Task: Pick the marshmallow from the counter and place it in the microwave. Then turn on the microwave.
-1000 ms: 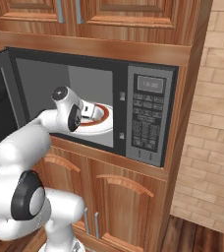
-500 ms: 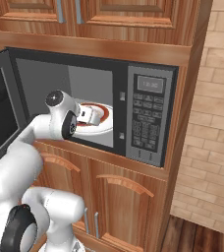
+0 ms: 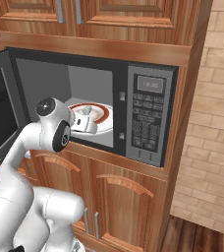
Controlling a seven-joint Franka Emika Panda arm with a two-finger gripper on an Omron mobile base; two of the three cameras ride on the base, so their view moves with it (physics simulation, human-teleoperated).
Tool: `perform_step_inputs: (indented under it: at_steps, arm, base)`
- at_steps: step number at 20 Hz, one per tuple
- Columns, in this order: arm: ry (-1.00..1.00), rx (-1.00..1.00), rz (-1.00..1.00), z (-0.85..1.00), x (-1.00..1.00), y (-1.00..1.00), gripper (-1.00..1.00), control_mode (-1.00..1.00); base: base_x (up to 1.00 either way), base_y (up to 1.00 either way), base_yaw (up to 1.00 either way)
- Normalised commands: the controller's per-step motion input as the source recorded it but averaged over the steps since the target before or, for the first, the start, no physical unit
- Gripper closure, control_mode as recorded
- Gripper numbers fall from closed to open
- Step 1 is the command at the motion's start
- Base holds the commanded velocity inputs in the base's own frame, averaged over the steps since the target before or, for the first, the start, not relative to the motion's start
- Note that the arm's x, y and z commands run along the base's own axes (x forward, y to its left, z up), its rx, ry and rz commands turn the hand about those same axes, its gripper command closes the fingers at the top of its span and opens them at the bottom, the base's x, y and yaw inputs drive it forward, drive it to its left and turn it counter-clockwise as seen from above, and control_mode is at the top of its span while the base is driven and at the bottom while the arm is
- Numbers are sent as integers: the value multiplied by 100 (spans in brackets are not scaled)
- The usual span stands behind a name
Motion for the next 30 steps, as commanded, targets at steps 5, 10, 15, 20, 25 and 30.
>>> perform_step_inputs:
  at_steps: [5, 10, 15, 20, 25, 30]
  arm:
    - [-6, 1, 0, 3, -64, -15, -100, -100]
    - [-5, 0, 0, 6, -58, -12, -100, -100]
    - [-6, 1, 0, 3, -64, -10, -100, -100]
    - [-5, 0, 2, 4, -60, -4, -100, -100]
    - [-2, 0, 3, 3, -55, 0, -100, -100]
    - [-5, 0, 2, 3, -52, 0, -100, -100]
  base:
    - [0, 0, 0]
    - [0, 0, 0]
    - [0, 0, 0]
    - [0, 0, 0]
    - [0, 0, 0]
    - [0, 0, 0]
